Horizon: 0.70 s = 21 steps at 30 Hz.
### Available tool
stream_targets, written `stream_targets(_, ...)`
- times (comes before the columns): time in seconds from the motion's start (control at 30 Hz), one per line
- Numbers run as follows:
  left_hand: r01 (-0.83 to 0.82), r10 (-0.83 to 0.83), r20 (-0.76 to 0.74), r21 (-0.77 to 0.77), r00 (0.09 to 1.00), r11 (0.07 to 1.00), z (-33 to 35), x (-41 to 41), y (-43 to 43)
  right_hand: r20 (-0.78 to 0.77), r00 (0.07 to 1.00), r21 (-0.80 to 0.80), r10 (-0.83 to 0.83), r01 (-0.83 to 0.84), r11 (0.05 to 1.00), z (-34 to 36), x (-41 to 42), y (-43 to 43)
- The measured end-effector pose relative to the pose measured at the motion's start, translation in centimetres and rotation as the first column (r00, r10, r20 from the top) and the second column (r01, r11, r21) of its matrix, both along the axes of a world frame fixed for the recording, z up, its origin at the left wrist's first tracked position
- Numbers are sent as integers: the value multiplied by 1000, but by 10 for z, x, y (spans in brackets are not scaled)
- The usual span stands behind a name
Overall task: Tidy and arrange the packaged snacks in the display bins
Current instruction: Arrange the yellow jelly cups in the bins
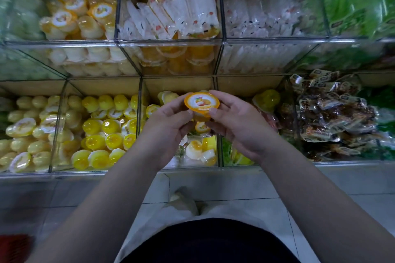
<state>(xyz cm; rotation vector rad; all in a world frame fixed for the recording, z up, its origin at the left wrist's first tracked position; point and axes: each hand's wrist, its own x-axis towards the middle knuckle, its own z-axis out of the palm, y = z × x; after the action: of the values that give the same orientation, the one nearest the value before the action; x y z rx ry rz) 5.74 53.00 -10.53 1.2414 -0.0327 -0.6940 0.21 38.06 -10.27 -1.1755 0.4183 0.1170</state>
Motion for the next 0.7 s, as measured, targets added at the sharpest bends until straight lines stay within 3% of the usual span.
stream_targets(0.17, -114, 113, -16, -21, 993, 993, 16, -15, -7, 36, 999, -53, 0, 2, 999, 13, -10, -9)
stream_targets(0.7, -151, 153, 105, -24, 983, 988, 43, -28, -26, 188, 980, -136, 64, -39, 990, 38, -18, -35)
